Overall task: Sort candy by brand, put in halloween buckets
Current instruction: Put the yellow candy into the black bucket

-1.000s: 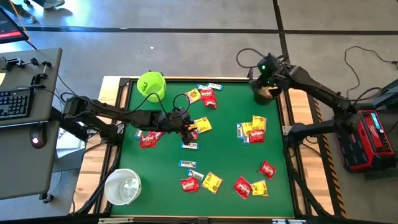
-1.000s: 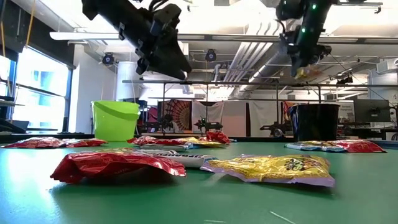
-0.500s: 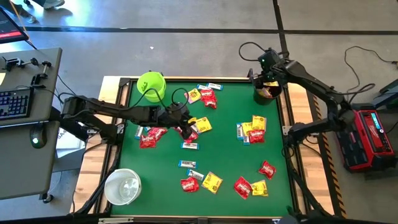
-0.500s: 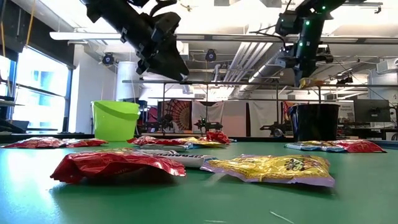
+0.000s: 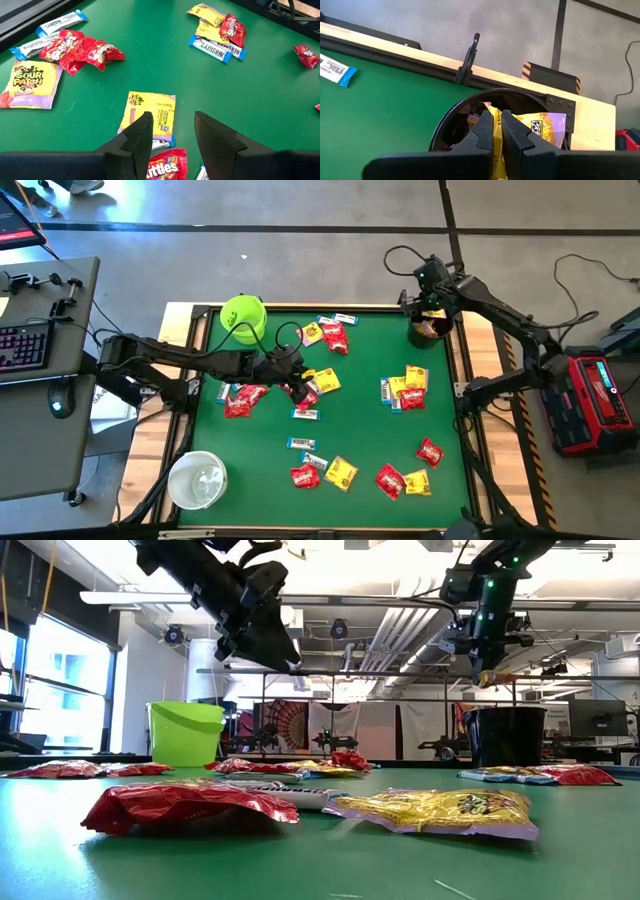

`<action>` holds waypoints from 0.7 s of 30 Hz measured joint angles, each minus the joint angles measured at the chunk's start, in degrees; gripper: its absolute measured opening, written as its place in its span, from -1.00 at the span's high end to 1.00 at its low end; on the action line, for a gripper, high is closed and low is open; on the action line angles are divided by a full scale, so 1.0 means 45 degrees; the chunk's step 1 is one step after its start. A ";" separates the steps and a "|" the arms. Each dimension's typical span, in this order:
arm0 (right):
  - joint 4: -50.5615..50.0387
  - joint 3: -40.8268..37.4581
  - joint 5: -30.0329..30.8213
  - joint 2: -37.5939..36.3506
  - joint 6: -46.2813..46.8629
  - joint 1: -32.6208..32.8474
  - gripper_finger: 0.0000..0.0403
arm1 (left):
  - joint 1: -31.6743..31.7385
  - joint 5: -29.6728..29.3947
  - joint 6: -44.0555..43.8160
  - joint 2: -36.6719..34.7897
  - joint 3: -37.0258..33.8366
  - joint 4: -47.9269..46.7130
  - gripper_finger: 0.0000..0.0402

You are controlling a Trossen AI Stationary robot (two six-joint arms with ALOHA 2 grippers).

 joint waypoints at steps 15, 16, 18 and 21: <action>0.2552 -0.3008 -0.0512 -0.0573 0.0462 -0.0189 1.00 | 0.0019 -0.0063 -0.0066 0.0000 0.0000 -0.0049 0.33; 0.2646 -0.3167 -0.0473 -0.0573 0.0461 -0.0246 1.00 | 0.0019 -0.0063 -0.0034 0.0000 0.0000 -0.0049 0.33; 0.3049 -0.3595 -0.0472 -0.0573 0.0492 -0.0331 1.00 | 0.0019 -0.0063 -0.0010 0.0000 0.0000 -0.0049 0.33; 0.3635 -0.4225 -0.0625 -0.0578 0.0656 -0.0491 1.00 | 0.0019 -0.0068 -0.0009 0.0000 0.0000 -0.0049 0.33</action>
